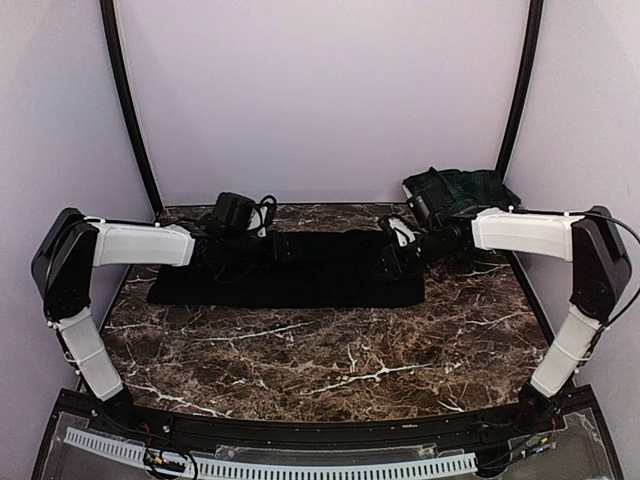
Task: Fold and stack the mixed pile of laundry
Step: Smooth out the rectangle-folded T-shirt at the center of the board.
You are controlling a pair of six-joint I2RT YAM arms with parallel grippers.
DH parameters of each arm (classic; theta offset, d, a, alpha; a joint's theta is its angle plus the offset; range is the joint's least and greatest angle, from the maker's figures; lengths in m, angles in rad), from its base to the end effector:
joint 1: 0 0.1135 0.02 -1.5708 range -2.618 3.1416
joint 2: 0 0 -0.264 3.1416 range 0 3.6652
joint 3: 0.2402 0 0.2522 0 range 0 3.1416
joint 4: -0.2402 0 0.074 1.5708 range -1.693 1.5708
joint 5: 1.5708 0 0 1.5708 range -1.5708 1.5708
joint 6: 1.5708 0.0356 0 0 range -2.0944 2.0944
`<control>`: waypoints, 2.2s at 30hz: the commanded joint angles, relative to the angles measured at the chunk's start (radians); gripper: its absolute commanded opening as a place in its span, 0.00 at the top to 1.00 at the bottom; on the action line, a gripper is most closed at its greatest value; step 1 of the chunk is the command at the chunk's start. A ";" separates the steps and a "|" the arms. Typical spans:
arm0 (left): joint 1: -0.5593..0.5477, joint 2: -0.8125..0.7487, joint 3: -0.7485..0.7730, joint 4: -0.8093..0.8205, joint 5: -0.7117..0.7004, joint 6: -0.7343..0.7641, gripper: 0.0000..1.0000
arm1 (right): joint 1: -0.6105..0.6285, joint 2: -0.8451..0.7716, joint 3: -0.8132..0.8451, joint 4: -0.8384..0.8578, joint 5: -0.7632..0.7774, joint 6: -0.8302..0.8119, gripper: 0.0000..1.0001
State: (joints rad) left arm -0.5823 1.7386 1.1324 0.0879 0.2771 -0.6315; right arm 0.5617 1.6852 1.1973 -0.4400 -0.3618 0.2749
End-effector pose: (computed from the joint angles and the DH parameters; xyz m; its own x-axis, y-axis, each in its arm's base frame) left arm 0.3234 -0.2246 0.2299 -0.7634 -0.1772 -0.6211 0.3429 0.7038 -0.6222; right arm 0.2971 0.2019 0.2281 -0.8359 -0.2261 -0.5001 -0.4684 0.7688 0.4354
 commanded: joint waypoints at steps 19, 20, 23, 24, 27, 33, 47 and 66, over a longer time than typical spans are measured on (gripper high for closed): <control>-0.103 0.254 0.053 0.147 0.066 -0.137 0.59 | -0.027 0.163 -0.098 0.137 0.018 0.038 0.62; -0.106 0.257 0.056 0.146 0.065 -0.136 0.59 | -0.030 0.168 -0.097 0.138 0.020 0.039 0.62; -0.110 0.264 0.059 0.141 0.064 -0.134 0.59 | -0.034 0.187 -0.088 0.145 0.016 0.043 0.60; -0.111 0.265 0.059 0.138 0.062 -0.137 0.59 | -0.035 0.194 -0.085 0.144 0.015 0.042 0.60; -0.112 0.268 0.058 0.136 0.060 -0.140 0.58 | -0.035 0.208 -0.077 0.150 0.004 0.042 0.60; -0.124 0.270 0.053 0.131 0.064 -0.134 0.58 | -0.036 0.219 -0.075 0.156 -0.014 0.042 0.68; -0.131 0.215 -0.001 0.089 0.011 -0.172 0.60 | -0.036 0.142 -0.074 0.127 -0.004 0.047 0.75; -0.148 0.257 0.032 0.084 0.032 -0.175 0.61 | -0.042 0.216 -0.045 0.144 -0.023 0.046 0.89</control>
State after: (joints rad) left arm -0.7162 2.0109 1.1423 0.1905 0.2939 -0.8127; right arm 0.5270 1.8942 1.1313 -0.3107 -0.3710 0.3241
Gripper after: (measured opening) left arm 0.408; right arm 0.146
